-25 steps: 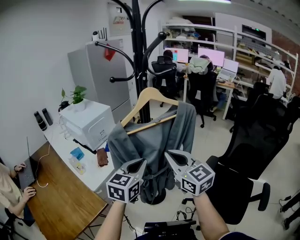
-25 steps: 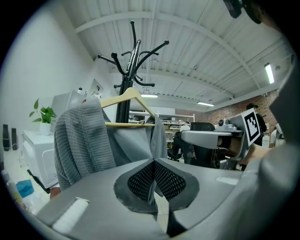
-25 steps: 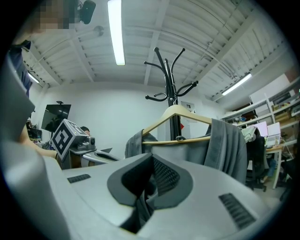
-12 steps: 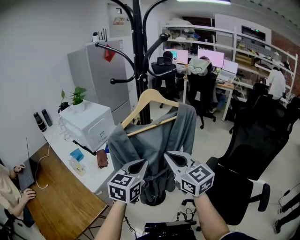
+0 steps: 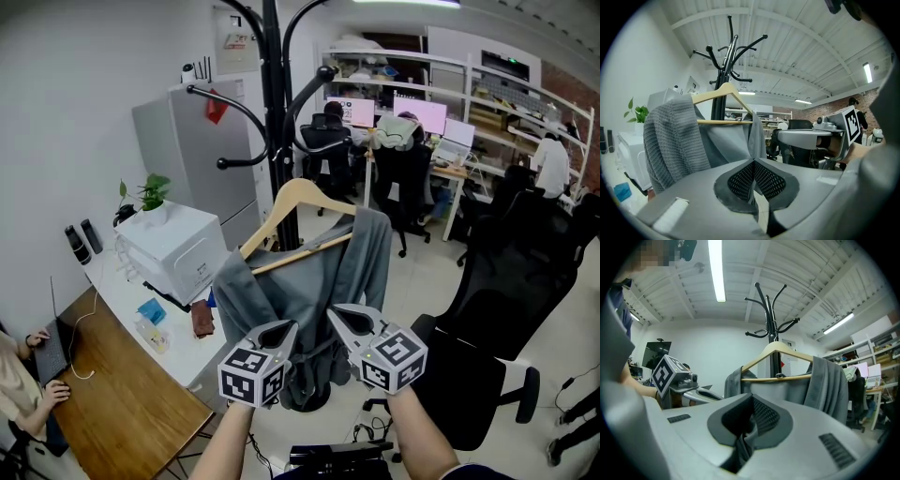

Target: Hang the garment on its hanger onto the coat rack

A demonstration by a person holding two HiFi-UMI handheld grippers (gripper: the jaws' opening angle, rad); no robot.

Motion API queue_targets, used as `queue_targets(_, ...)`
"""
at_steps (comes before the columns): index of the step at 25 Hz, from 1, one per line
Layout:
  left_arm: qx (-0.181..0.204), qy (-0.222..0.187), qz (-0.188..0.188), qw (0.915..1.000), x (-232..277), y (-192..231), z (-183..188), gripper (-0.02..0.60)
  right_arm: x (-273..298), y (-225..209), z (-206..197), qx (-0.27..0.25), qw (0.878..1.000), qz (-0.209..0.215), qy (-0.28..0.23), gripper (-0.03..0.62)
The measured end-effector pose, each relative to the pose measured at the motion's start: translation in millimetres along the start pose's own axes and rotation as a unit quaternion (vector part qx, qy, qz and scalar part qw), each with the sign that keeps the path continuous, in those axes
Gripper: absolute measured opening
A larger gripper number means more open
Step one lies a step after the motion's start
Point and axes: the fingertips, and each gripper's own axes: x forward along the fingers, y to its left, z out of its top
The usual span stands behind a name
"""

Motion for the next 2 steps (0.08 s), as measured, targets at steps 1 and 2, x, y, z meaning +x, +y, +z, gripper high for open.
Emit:
queue_targets(1, 0.000, 0.001, 0.000, 1.0000, 0.6, 0.0, -0.4, 0.002, 0.3, -0.3, -0.5, 0.000, 1.000, 0.000, 0.001, 0.001)
queue_targets(2, 0.001, 0.002, -0.001, 1.0000, 1.2, 0.0, -0.9, 0.002, 0.6, -0.7, -1.0, 0.000, 1.000, 0.000, 0.001, 0.002)
